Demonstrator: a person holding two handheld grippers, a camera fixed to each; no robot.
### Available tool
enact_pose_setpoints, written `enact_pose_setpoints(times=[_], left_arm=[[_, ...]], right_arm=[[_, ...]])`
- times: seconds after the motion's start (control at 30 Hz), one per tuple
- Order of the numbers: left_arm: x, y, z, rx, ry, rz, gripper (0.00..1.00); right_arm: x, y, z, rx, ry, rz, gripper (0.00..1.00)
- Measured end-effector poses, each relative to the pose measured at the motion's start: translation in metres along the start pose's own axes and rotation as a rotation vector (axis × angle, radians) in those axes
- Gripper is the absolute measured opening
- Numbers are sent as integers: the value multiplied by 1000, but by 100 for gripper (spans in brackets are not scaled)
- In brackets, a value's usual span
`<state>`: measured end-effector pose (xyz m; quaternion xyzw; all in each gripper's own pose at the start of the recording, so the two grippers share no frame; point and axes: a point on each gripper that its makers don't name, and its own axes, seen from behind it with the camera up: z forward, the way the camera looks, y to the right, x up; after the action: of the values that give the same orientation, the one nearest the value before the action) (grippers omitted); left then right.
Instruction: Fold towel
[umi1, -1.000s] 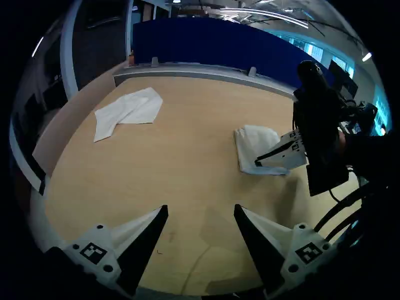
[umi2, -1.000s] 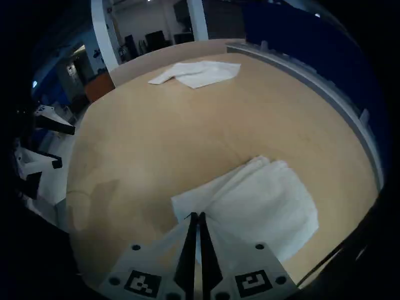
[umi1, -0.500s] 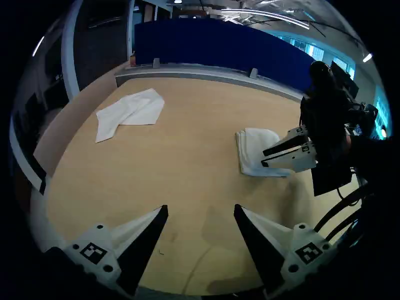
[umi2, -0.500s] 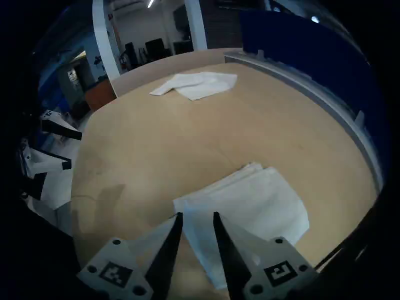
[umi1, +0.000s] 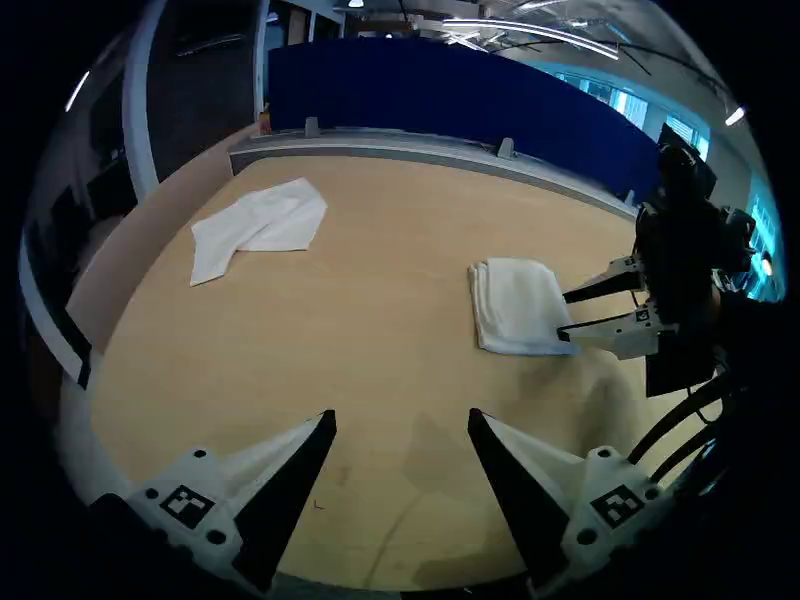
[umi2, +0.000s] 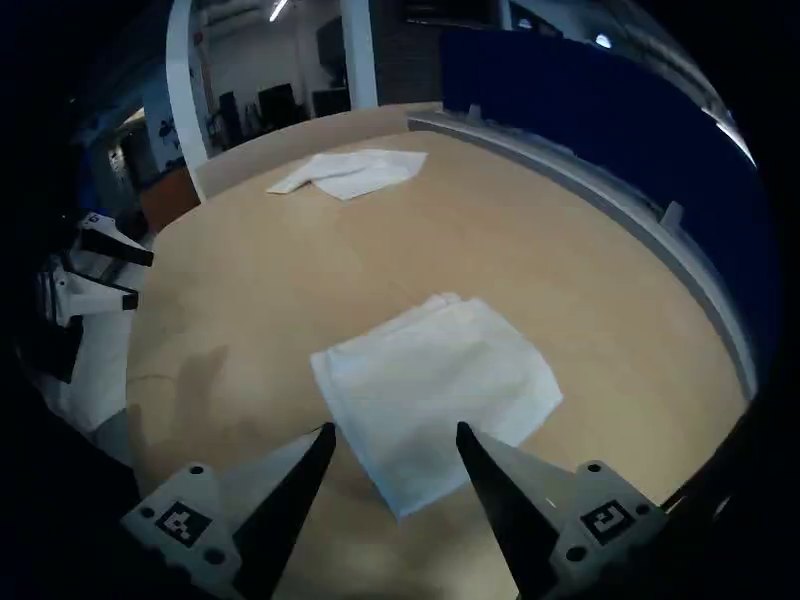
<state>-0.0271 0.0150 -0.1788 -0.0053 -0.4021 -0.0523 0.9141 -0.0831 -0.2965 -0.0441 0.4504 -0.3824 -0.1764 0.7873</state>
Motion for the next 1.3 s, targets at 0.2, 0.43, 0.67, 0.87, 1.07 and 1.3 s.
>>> enact_pose_setpoints(times=[0.2, 0.43, 0.67, 0.87, 1.07, 1.3], left_arm=[[0, 4, 2, -7, -1, 9, 98], [1, 8, 4, -11, -1, 18, 98], [-2, 8, 3, -10, -5, 15, 98], [-4, 8, 4, -8, -10, 13, 98], [-4, 7, 3, -8, -9, 11, 98], [-5, 7, 5, -6, -10, 10, 98]], right_arm=[[-24, 8, -13, -36, -22, 24, 94], [-38, 8, -13, -57, -40, 44, 94], [-56, 0, -7, -60, -73, 49, 76], [-64, 0, 0, -72, -82, 82, 36], [-65, 2, 2, -74, -78, 104, 21], [-65, 3, 2, -84, -78, 92, 5]])
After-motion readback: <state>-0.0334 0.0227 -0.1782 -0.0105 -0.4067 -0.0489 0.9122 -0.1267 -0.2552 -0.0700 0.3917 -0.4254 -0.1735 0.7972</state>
